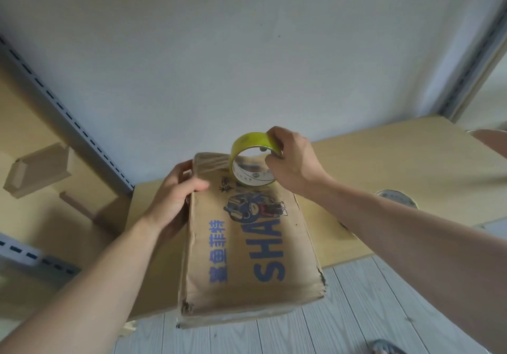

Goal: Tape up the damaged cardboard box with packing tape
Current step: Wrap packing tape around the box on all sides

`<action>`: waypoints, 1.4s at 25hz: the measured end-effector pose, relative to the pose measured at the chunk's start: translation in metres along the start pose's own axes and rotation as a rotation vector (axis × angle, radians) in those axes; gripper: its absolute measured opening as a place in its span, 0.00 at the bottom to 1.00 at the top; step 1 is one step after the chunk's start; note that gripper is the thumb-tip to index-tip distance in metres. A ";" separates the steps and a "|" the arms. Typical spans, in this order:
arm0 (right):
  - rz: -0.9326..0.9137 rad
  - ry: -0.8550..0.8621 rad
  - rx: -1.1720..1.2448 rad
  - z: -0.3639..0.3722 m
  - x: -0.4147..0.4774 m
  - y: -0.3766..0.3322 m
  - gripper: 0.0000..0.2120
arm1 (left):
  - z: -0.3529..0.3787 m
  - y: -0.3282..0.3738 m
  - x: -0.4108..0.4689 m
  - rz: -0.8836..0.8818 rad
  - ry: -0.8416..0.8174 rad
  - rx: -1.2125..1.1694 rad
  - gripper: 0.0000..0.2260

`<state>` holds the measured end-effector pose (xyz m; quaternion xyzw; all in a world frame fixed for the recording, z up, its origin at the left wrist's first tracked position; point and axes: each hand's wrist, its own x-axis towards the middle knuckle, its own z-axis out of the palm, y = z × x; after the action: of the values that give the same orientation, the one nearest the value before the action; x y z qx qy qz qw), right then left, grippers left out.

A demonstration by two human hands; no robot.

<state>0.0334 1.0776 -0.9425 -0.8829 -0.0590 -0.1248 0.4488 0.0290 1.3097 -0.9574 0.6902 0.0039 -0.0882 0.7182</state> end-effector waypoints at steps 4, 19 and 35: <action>-0.061 -0.114 0.017 0.029 -0.008 -0.010 0.07 | -0.026 -0.012 0.002 -0.088 -0.023 0.212 0.29; -0.290 -0.225 -0.486 -0.025 0.009 -0.025 0.19 | -0.020 -0.027 0.002 0.159 -0.127 1.157 0.36; -0.208 -0.357 -0.753 -0.032 -0.025 0.056 0.07 | -0.023 -0.027 0.001 0.127 -0.170 1.241 0.36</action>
<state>0.0161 1.0188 -0.9751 -0.9822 -0.1749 -0.0275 0.0627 0.0293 1.3316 -0.9858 0.9679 -0.1460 -0.0859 0.1856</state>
